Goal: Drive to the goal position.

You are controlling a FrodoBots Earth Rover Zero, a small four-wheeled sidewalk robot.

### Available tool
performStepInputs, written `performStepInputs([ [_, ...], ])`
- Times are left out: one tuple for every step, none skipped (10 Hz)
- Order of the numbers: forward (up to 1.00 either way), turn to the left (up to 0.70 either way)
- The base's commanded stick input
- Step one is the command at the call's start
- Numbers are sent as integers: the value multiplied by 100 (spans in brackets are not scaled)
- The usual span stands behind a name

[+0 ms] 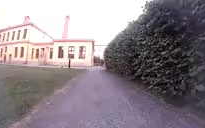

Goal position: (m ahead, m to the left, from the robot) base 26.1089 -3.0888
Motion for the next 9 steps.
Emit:
performStepInputs([
  [50, -1],
  [50, -1],
  [50, -1],
  [50, -1],
  [50, -1],
  [50, -1],
  [50, -1],
  [50, -1],
  [50, -1],
])
